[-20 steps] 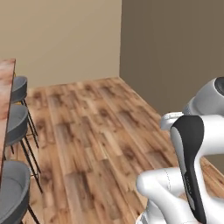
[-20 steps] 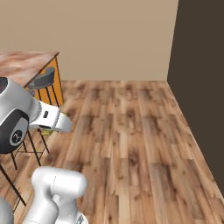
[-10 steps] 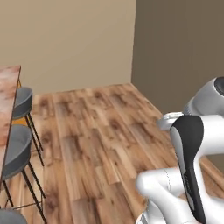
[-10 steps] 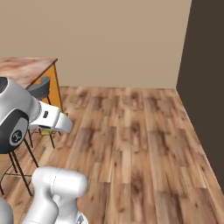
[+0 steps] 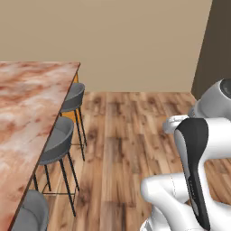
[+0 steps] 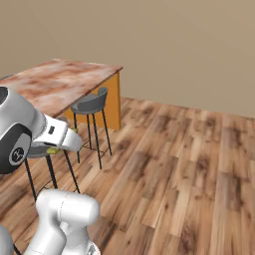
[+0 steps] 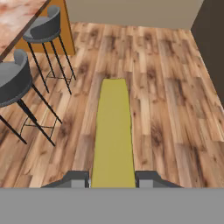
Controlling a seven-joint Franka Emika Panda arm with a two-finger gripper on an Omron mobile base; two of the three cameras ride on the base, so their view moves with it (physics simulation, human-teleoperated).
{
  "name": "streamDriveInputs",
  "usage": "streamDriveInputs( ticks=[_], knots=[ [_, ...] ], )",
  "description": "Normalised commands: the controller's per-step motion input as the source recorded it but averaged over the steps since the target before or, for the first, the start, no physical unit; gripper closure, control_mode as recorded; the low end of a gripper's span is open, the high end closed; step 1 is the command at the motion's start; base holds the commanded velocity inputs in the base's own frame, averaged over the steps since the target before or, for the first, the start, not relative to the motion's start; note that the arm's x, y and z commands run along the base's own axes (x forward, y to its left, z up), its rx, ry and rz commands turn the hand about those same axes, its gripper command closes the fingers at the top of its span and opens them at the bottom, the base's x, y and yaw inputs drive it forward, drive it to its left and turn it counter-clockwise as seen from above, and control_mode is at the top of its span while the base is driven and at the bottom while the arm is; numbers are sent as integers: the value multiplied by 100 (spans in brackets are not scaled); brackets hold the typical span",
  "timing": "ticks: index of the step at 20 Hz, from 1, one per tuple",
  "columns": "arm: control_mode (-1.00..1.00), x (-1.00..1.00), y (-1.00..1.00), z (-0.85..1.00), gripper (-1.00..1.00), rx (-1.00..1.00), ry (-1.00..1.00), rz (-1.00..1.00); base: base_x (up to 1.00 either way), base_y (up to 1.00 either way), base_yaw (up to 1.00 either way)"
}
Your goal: Retrieve the butter from the fridge and place it on a plate on the dining table. Then retrieve the butter knife by the fridge and place it near the plate.
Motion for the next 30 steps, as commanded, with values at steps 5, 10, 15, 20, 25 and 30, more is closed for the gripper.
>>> streamDriveInputs(
  ticks=[5, 10, 15, 20, 25, 30],
  knots=[
    [100, 0, 0, 0, 100, 0, 0, 0, 47, -31, 75],
    [100, 0, 0, 0, 100, 0, 0, 0, 40, -66, 69],
    [100, 0, 0, 0, 100, 0, 0, 0, 7, -91, 46],
    [100, 0, 0, 0, 100, 0, 0, 0, 0, -52, 71],
    [100, 0, 0, 0, 100, 0, 0, 0, 15, -50, 70],
    [100, 0, 0, 0, 100, 0, 0, 0, 16, -51, 57]
  ],
)
